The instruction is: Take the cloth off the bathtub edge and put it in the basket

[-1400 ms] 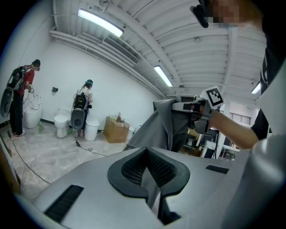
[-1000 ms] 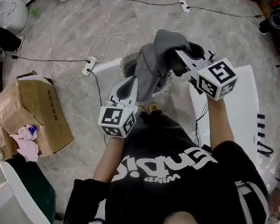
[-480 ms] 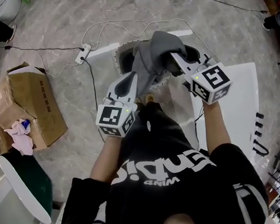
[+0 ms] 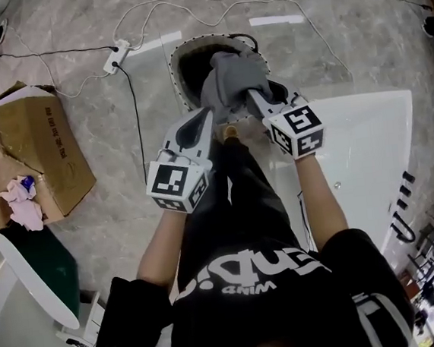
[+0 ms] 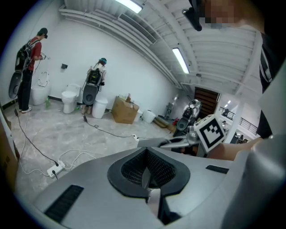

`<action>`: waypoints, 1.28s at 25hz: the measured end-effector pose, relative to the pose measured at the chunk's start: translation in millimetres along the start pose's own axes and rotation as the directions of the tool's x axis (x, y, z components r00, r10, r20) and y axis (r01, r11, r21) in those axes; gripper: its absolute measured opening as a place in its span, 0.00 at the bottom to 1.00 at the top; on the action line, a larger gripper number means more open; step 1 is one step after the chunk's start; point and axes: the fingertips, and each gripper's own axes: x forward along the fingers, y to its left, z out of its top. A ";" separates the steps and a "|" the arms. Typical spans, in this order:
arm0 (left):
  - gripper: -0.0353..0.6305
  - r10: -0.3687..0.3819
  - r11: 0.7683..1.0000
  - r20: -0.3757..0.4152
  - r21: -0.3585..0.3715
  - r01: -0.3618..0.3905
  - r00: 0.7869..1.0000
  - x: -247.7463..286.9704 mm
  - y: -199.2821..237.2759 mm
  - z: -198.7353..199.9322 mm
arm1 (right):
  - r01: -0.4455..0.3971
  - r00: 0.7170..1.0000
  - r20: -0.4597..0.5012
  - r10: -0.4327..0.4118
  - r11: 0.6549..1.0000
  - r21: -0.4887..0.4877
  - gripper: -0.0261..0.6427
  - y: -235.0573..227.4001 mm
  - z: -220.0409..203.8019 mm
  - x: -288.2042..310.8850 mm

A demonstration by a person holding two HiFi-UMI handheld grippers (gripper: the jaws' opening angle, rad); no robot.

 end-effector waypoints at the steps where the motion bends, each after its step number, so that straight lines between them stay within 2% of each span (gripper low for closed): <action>1: 0.07 0.006 1.000 -0.004 -0.007 -0.006 1.000 3.2 2.8 -4.5 | -0.002 1.000 -0.027 0.002 1.000 0.012 0.14 -0.5 -16.0 9.5; 8: 0.07 0.038 0.998 -0.026 -0.044 -0.039 0.999 24.3 21.6 -32.8 | 0.026 0.989 -0.148 -0.016 0.997 0.066 0.14 -12.0 -92.4 54.6; 15: 0.07 0.061 0.996 -0.052 -0.061 -0.064 0.997 30.8 31.8 -50.0 | 0.079 0.979 -0.193 -0.064 0.994 0.073 0.14 -22.6 -115.3 69.7; 18: 0.07 0.068 0.996 -0.057 -0.055 -0.071 0.996 32.9 31.1 -51.6 | 0.113 0.967 -0.235 -0.095 0.991 0.068 0.22 -27.6 -126.8 71.8; 22: 0.07 0.067 0.996 -0.061 -0.052 -0.070 0.996 36.3 29.4 -52.4 | 0.174 0.936 -0.321 -0.145 0.982 0.066 0.33 -34.5 -154.3 74.1; 25: 0.07 0.065 0.996 -0.062 -0.055 -0.068 0.996 37.4 29.1 -52.3 | 0.202 0.936 -0.308 -0.172 0.977 0.068 0.37 -34.9 -156.7 72.1; 32: 0.07 0.064 0.996 -0.060 -0.057 -0.067 0.996 37.5 24.7 -45.4 | 0.177 0.953 -0.262 -0.153 0.982 0.067 0.38 -29.3 -134.9 67.8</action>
